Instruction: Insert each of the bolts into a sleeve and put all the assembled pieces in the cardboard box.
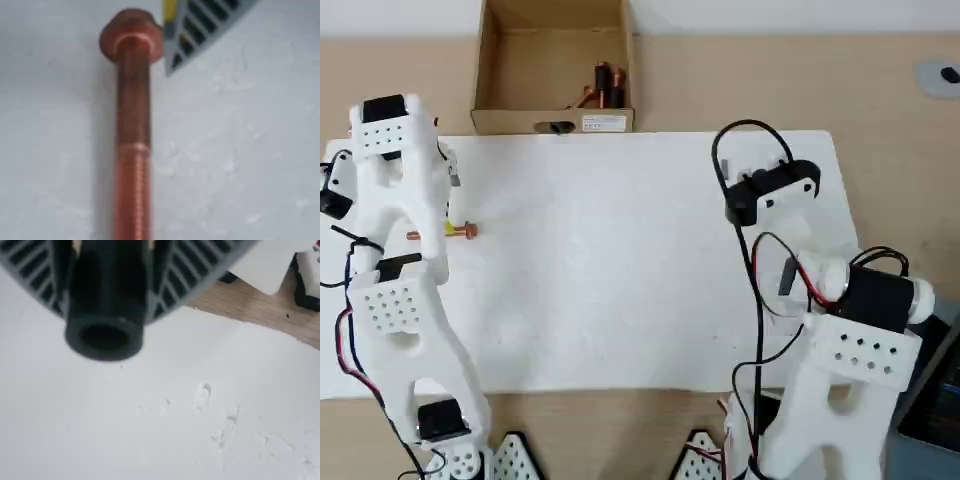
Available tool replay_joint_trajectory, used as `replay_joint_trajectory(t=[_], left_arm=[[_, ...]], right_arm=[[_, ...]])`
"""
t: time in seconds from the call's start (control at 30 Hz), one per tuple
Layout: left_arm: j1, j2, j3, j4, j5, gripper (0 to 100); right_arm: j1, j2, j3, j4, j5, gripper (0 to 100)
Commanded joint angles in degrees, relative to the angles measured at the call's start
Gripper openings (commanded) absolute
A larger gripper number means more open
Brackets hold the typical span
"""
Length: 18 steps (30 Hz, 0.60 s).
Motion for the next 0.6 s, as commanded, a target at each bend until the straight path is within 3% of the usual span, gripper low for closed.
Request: replay_joint_trajectory(t=[0.0,0.37,0.57], left_arm=[[-0.5,-3.0,-0.5,0.7,-2.7,34],[-1.0,-6.5,-8.6,0.8,-20.4,34],[-0.9,-15.4,-8.2,0.8,-39.6,23]], right_arm=[[0.8,-1.1,-0.2,1.1,0.4,1.1],[0.8,-1.3,-0.2,1.1,0.3,1.1],[0.8,-1.3,-0.2,1.1,0.3,1.1]])
